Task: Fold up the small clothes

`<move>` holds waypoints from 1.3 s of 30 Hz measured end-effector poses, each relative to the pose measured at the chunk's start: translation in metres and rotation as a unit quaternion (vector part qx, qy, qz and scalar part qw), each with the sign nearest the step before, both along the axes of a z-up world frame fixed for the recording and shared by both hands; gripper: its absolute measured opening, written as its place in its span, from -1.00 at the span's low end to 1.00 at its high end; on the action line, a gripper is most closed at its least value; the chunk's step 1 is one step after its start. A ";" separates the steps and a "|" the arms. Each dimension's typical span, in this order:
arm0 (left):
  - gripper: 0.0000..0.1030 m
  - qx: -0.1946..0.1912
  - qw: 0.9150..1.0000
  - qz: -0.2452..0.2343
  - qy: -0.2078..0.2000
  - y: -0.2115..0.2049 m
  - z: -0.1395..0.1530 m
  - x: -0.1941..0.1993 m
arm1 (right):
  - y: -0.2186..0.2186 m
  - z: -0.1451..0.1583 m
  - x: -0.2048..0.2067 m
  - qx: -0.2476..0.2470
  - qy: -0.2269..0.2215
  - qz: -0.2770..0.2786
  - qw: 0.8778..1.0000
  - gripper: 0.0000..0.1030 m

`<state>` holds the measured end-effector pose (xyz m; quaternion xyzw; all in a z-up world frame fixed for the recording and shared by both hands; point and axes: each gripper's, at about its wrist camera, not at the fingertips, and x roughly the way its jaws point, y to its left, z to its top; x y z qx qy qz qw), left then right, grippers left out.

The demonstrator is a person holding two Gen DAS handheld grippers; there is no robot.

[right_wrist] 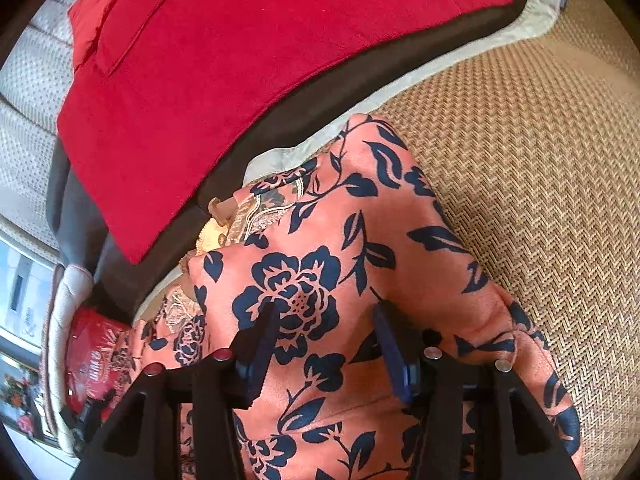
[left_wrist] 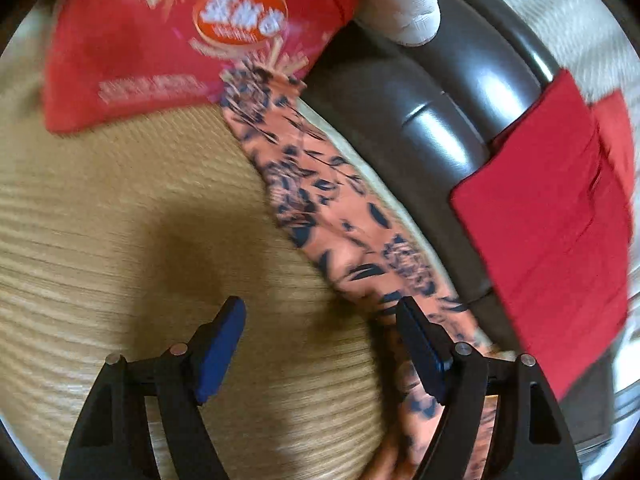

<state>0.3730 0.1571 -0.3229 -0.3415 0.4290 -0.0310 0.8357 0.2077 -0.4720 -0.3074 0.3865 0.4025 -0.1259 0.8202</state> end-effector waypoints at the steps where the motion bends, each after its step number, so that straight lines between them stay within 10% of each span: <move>1: 0.52 -0.023 1.000 -0.006 -0.002 -0.003 -0.002 0.006 | 0.001 0.000 0.001 -0.004 0.001 0.001 1.000 0.06; 7: 0.37 -0.121 0.993 -0.008 0.013 -0.019 -0.016 0.031 | 0.001 -0.001 0.001 -0.007 -0.004 0.009 1.000 0.06; 9: -0.40 -0.123 0.992 -0.014 0.012 -0.026 -0.017 0.038 | 0.001 -0.001 0.000 -0.005 -0.006 0.009 1.000 0.06; 12: -0.80 -0.085 0.996 -0.018 0.008 -0.039 -0.014 0.049 | 0.002 0.001 -0.002 -0.008 -0.005 0.009 1.000 0.06; 19: -0.84 0.057 0.990 -0.067 -0.106 -0.108 0.061 0.039 | -0.003 0.001 -0.007 0.012 -0.010 0.009 1.000 0.06; 24: -0.84 0.184 0.942 -0.211 -0.185 -0.242 0.099 -0.006 | -0.010 -0.001 -0.013 0.038 -0.015 0.008 0.999 0.06; 29: -0.66 0.368 0.840 -0.376 -0.136 -0.379 0.028 -0.070 | -0.024 -0.006 -0.020 0.073 -0.022 0.010 0.997 0.06; 31: -0.64 0.389 0.826 -0.396 -0.098 -0.388 0.001 -0.083 | -0.027 -0.006 -0.022 0.076 -0.022 0.014 0.997 0.06; 34: -0.55 0.336 0.853 -0.388 -0.102 -0.360 0.019 -0.089 | -0.031 -0.007 -0.025 0.093 -0.025 0.013 0.995 0.09; 36: 0.13 0.285 0.881 -0.355 -0.128 -0.323 0.044 -0.093 | -0.037 -0.008 -0.027 0.113 -0.030 0.012 0.993 0.15; 39: 0.45 0.206 0.924 -0.284 -0.150 -0.259 0.073 -0.089 | -0.046 -0.011 -0.034 0.146 -0.036 0.003 0.989 0.21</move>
